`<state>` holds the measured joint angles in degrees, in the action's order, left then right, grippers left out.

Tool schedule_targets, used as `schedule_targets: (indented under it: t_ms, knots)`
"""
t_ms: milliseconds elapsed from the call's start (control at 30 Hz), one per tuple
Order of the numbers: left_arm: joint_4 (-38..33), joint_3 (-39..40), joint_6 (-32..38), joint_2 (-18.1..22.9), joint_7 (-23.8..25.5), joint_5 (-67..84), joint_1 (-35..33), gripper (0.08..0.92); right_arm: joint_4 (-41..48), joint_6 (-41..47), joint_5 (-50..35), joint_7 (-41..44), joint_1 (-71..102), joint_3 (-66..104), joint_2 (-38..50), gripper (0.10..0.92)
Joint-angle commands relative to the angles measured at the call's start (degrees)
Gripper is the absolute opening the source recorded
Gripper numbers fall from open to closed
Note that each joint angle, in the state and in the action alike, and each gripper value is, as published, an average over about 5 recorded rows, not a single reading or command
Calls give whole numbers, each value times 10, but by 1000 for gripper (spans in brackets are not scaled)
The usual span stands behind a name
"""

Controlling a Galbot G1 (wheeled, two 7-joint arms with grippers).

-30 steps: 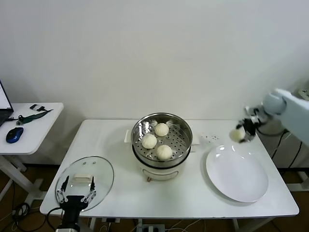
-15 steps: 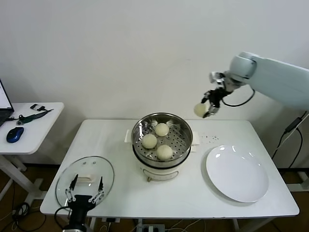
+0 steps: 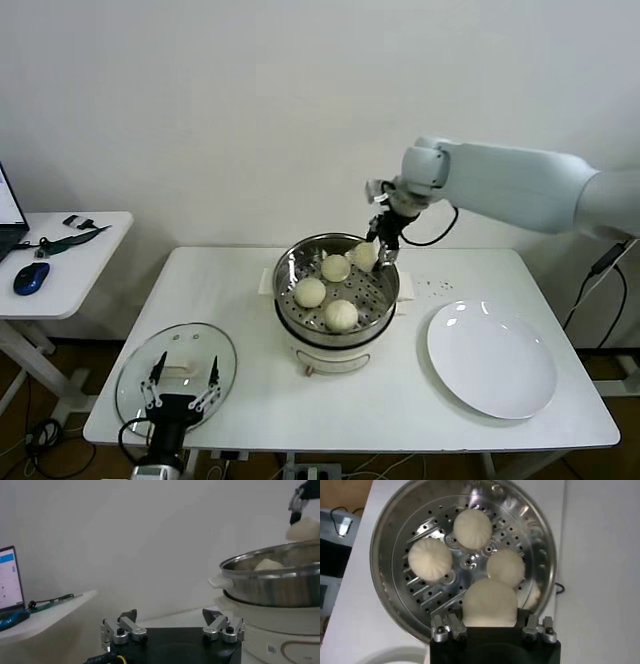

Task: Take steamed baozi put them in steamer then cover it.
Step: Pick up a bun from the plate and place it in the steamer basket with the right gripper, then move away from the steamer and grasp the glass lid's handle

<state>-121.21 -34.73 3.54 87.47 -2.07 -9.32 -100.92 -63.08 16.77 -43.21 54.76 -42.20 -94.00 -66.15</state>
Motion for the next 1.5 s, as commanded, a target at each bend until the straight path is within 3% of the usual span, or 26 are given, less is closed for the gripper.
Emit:
schedule_targets:
  t_ms: [33, 600, 867, 1267, 1367, 1500]
  knots:
    - [4, 3, -3, 1, 0, -1, 7, 823, 7, 17, 25, -27, 68, 1, -32, 697]
    - [10, 3, -7, 5, 0, -7, 16, 823, 30, 16, 71, -21, 91, 28, -18, 715]
    - [8, 2, -6, 4, 0, -8, 14, 823, 22, 20, 67, -16, 78, 41, -9, 816]
    - [8, 2, -6, 1, 0, -8, 14, 823, -18, 0, 51, 29, 22, 74, 49, 823]
    - [6, 3, -7, 0, 0, -10, 15, 823, -26, -18, 38, 16, 19, 95, 74, 823]
    - [5, 3, -8, 1, 0, -17, 18, 823, -33, -102, 16, -64, 30, 120, 118, 823]
